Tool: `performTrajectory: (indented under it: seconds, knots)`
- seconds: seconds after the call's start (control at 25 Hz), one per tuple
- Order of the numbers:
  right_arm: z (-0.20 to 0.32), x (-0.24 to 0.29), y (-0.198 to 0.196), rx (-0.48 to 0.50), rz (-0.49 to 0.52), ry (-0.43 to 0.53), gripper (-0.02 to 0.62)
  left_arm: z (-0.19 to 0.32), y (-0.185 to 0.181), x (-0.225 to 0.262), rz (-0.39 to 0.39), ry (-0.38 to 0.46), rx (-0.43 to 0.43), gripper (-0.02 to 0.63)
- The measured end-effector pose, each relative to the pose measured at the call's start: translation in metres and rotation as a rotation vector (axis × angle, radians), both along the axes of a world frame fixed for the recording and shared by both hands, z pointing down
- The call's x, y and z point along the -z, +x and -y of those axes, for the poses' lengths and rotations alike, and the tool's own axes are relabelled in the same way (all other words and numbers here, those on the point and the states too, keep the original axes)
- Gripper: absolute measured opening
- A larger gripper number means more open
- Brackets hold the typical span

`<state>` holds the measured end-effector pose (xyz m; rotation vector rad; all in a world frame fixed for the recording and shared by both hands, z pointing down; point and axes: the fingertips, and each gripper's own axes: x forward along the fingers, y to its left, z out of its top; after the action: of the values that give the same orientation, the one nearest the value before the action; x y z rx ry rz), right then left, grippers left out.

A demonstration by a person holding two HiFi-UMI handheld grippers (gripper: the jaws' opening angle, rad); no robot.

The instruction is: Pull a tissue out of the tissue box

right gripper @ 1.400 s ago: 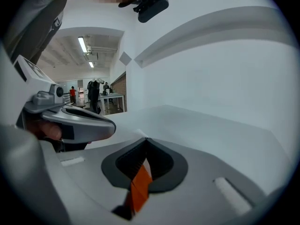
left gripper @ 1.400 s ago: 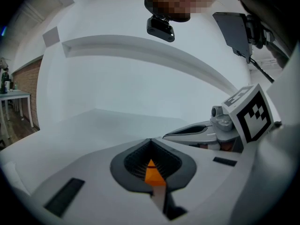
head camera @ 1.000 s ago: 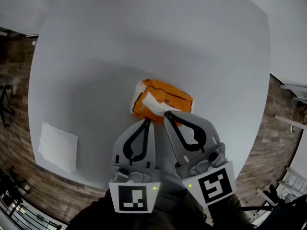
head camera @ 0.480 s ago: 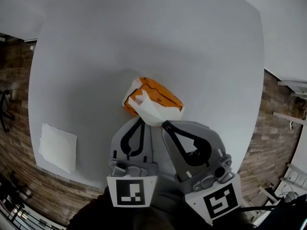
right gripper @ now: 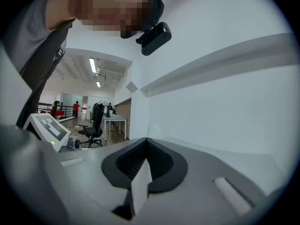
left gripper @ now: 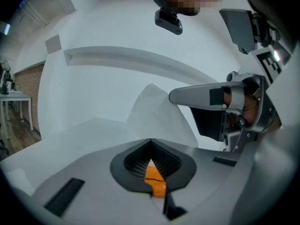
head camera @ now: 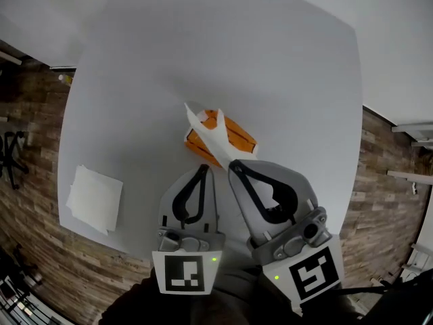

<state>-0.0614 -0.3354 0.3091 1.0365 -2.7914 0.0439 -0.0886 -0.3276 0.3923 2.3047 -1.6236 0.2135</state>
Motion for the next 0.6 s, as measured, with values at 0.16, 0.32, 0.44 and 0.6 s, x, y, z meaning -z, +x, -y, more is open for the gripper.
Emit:
performTrajectory:
  seconds: [0.16, 0.32, 0.44, 0.6]
  knots:
    - [-0.019, 0.017, -0.023, 0.023, -0.006, 0.033, 0.003, -0.029, -0.025, 0.021, -0.010, 0.016, 0.028, 0.000]
    - [-0.036, 0.025, -0.056, 0.023, -0.020, 0.061, 0.003, -0.060, -0.066, 0.043, 0.022, 0.059, 0.038, 0.000]
    - [-0.049, 0.028, -0.083, 0.002, -0.031, 0.080, 0.003, -0.086, -0.104, 0.058, 0.040, 0.067, 0.046, 0.000]
    - [-0.076, 0.015, -0.139, -0.021, -0.025, 0.077, 0.003, -0.127, -0.174, 0.069, 0.061, 0.088, 0.076, 0.000]
